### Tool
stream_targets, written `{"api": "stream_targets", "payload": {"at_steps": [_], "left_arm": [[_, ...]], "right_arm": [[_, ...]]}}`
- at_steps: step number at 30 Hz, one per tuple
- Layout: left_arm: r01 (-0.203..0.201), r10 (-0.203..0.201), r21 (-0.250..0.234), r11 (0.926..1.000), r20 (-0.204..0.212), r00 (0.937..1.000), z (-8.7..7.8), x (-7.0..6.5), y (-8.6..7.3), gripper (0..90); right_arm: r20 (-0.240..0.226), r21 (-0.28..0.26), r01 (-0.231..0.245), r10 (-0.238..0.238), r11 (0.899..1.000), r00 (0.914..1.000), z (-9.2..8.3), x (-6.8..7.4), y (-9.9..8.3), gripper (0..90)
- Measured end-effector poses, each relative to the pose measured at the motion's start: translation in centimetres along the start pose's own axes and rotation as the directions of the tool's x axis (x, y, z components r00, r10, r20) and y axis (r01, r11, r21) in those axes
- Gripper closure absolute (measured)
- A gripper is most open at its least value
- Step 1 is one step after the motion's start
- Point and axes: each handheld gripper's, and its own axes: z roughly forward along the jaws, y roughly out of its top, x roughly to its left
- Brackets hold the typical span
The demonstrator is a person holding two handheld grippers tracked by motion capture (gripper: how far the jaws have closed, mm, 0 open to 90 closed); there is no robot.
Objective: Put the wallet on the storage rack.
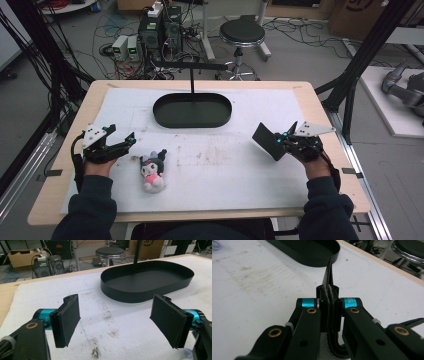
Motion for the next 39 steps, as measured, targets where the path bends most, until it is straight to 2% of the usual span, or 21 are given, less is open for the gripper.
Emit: {"api": "stream_targets", "payload": {"at_steps": [5,7,11,13,16,17,19,21,23,25,26,29,31,32,34,37,39], "left_arm": [[-0.003,0.003,0.002,1.0,-0.002,1.0,0.0,0.0,0.0,23.1],[-0.003,0.003,0.002,1.0,0.0,1.0,0.0,-0.1,0.0,23.1],[-0.005,0.005,0.003,1.0,0.0,1.0,0.0,-0.1,0.0,23.1],[-0.004,0.004,0.003,1.0,-0.003,1.0,0.0,-0.1,0.0,23.2],[-0.004,0.004,0.003,1.0,-0.003,1.0,0.0,0.0,0.0,23.2],[-0.004,0.004,0.001,1.0,-0.002,1.0,0.0,0.0,0.0,23.1],[-0.003,0.003,0.001,1.0,-0.001,1.0,0.0,0.0,0.0,23.1],[-0.002,0.002,-0.001,1.0,-0.005,1.0,-0.1,0.1,0.0,23.1],[-0.002,0.002,-0.002,1.0,-0.006,1.0,-0.1,0.1,0.0,23.1],[0.0,0.0,-0.005,1.0,-0.008,1.0,-0.1,0.1,0.0,23.2],[0.001,-0.001,-0.004,1.0,-0.006,1.0,-0.1,0.1,0.0,23.2],[0.003,-0.003,-0.005,1.0,-0.011,0.9999,-0.1,0.2,0.0,23.1],[0.002,-0.002,-0.004,1.0,-0.01,0.9999,-0.1,0.2,0.0,23.1],[0.002,-0.002,-0.005,1.0,-0.01,0.9999,-0.2,0.2,0.0,23.1],[0.0,0.0,-0.004,1.0,-0.009,1.0,-0.2,0.2,0.0,23.1],[0.001,-0.001,-0.004,1.0,-0.01,0.9999,-0.1,0.2,0.0,23.1],[-0.002,0.002,-0.001,1.0,-0.009,1.0,-0.1,0.2,0.0,23.1]], "right_arm": [[0.021,0.008,0.046,-0.046,0.999,0.9987,0.6,0.5,0.2,87.7],[0.03,0.014,0.05,-0.051,0.999,0.9983,1.0,0.7,0.2,84.5],[0.031,0.012,0.058,-0.058,0.998,0.9978,1.5,1.0,0.2,71.1],[0.053,-0.016,0.052,-0.051,0.999,0.9973,1.3,1.0,0.2,58.4],[0.101,-0.059,0.017,-0.011,0.998,0.9948,0.7,0.8,0.2,42.2],[0.142,-0.074,0.005,0.005,0.997,0.9899,0.4,0.6,0.1,36.1],[0.186,-0.098,-0.036,0.054,0.994,0.9811,0.1,0.3,-0.3,27.5],[0.233,-0.121,-0.08,0.107,0.989,0.9665,-0.3,-0.1,-0.8,20.9],[0.255,-0.14,-0.112,0.145,0.984,0.9559,-0.6,-0.3,-1.2,20.3],[0.266,-0.147,-0.11,0.147,0.983,0.9527,-0.8,-0.3,-1.5,20.3],[0.266,-0.147,-0.11,0.147,0.983,0.9527,-0.8,-0.3,-1.5,20.3],[0.194,-0.155,-0.154,0.183,0.976,0.9638,-0.8,-0.1,-1.9,20.3],[0.173,-0.155,-0.164,0.19,0.974,0.9664,-0.6,0.2,-2.0,20.3],[0.173,-0.149,-0.159,0.184,0.976,0.9676,-0.5,0.4,-1.9,20.3],[0.209,-0.132,-0.149,0.175,0.98,0.9623,-0.1,0.8,-1.8,20.3],[0.234,-0.109,-0.173,0.195,0.979,0.9525,0.6,1.0,-2.0,20.3],[0.233,-0.078,-0.181,0.195,0.98,0.9527,1.2,1.1,-2.2,20.3]]}}
